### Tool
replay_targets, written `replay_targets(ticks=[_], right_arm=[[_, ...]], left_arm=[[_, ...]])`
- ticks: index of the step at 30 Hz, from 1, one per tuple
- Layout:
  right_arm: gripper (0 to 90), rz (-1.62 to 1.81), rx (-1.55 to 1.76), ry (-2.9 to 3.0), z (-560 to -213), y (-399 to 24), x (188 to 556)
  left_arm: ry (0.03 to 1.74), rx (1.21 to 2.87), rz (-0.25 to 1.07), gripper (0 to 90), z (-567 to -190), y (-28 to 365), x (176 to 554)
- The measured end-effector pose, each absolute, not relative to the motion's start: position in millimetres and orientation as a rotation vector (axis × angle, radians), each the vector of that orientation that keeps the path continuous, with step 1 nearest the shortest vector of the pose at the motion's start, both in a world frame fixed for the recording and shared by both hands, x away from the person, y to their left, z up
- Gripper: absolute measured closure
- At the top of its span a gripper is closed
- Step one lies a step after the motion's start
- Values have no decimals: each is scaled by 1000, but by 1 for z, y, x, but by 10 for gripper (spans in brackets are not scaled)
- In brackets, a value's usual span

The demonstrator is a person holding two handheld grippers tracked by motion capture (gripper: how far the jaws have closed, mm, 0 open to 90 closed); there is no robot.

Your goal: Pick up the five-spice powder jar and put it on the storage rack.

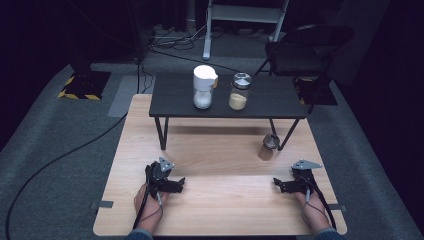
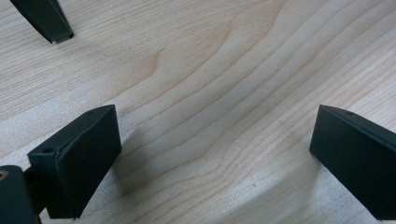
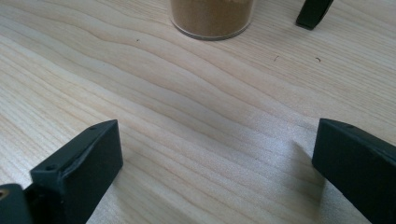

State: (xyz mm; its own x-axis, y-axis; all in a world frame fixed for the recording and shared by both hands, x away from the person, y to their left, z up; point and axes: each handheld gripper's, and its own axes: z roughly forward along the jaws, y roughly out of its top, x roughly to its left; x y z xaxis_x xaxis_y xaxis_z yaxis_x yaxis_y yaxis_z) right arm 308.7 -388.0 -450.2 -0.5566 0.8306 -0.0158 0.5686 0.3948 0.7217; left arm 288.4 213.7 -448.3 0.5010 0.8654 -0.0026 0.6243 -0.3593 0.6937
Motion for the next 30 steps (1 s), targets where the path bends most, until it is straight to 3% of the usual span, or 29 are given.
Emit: replay_targets(ticks=[19,30], right_arm=[[20,1102,1237,2192,-454,-403,295],[20,1243,1194,2096,-437,-416,281]], left_arm=[[1217,2107,487,18,-448,214,288],[1219,2106,486,19,-448,213,288]])
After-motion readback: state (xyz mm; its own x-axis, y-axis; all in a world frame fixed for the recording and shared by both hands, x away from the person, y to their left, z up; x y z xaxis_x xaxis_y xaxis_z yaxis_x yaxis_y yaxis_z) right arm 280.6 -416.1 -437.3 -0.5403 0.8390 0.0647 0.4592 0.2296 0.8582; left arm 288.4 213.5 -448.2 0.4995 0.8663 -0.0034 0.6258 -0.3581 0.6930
